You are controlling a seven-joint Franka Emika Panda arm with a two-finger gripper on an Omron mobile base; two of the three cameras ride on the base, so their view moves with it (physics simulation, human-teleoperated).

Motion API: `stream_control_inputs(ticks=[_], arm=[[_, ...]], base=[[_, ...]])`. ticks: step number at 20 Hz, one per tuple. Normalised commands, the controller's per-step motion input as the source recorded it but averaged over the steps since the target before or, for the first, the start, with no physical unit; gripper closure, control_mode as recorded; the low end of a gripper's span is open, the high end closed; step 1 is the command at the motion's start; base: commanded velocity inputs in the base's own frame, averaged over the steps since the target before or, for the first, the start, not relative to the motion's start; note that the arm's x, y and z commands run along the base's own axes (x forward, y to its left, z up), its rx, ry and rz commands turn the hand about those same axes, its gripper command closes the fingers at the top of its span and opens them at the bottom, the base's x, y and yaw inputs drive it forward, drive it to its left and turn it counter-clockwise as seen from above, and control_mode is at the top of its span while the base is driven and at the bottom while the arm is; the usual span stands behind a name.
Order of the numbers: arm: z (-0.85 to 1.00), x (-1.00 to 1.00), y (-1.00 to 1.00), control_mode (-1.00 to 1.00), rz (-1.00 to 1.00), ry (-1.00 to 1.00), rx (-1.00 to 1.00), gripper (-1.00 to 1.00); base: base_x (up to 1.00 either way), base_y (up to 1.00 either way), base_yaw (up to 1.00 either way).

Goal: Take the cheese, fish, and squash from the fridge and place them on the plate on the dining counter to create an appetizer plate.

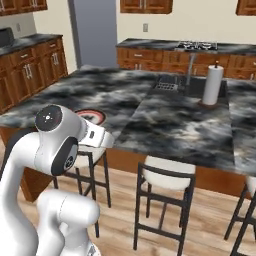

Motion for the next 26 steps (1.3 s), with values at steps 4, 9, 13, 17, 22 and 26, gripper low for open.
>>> stream_control_inputs(ticks=[4,9,13,17,22,26], arm=[[0.0,0.0,0.0,1.0,0.0,0.0,0.0,1.0],[0.0,0.0,0.0,1.0,0.0,0.0,0.0,1.0],[0.0,0.0,0.0,1.0,0.0,0.0,0.0,1.0],[0.0,0.0,0.0,1.0,0.0,0.0,0.0,1.0],[0.0,0.0,0.0,1.0,0.0,0.0,0.0,1.0],[0.0,0.0,0.0,1.0,0.0,0.0,0.0,1.0]], base=[[0.29,1.0,-0.35],[0.38,1.0,-0.33],[0.85,0.9,-0.28],[1.0,0.23,-0.09],[1.0,0.06,-0.02],[0.96,0.01,0.0]])
